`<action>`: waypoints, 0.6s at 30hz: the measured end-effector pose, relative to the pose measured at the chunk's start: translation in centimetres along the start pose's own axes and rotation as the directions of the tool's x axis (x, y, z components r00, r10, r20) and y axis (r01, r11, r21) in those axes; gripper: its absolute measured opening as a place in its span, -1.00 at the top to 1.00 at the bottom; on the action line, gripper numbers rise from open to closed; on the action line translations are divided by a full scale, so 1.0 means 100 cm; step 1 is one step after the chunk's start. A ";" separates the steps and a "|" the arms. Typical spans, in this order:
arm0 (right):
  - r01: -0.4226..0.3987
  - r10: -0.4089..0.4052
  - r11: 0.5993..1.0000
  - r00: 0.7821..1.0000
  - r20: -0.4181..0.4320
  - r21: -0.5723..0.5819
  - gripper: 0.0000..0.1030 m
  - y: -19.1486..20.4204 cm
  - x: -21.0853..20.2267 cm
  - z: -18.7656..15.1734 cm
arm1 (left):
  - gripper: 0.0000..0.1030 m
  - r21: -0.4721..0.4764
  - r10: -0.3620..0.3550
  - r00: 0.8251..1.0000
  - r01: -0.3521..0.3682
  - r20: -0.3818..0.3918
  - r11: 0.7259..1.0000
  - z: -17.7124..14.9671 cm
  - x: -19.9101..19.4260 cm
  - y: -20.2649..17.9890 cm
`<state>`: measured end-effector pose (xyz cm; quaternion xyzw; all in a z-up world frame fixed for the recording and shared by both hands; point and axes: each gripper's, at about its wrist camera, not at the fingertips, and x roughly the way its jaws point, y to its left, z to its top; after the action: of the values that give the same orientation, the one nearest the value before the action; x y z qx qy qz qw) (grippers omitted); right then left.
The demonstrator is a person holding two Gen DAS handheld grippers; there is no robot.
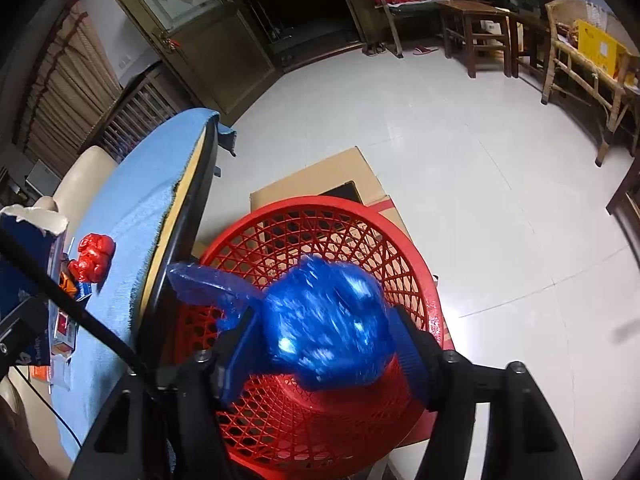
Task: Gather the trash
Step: 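Carry the blue bag into the red basket and open the right tool while the left tool carries the packet, then lower the blue foil packet into the red basket and open the left tool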
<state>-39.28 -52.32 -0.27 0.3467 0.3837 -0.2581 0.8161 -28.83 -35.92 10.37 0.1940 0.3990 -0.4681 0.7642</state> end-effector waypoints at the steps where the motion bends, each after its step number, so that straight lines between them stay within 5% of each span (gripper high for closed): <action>1: -0.002 0.002 1.000 1.000 -0.001 0.005 -0.45 -0.001 0.000 0.001 | -0.27 -0.001 -0.001 1.000 0.001 -0.002 1.000 0.000 0.001 0.000; 18: 0.003 -0.011 0.996 0.997 0.081 0.092 -0.49 -0.027 -0.023 0.014 | -0.27 0.038 -0.031 0.997 0.033 -0.065 0.999 0.005 0.030 -0.016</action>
<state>-41.90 -54.70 1.24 0.3716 0.3391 -0.2921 0.8134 -29.31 -38.75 8.39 0.2175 0.4173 -0.4815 0.7394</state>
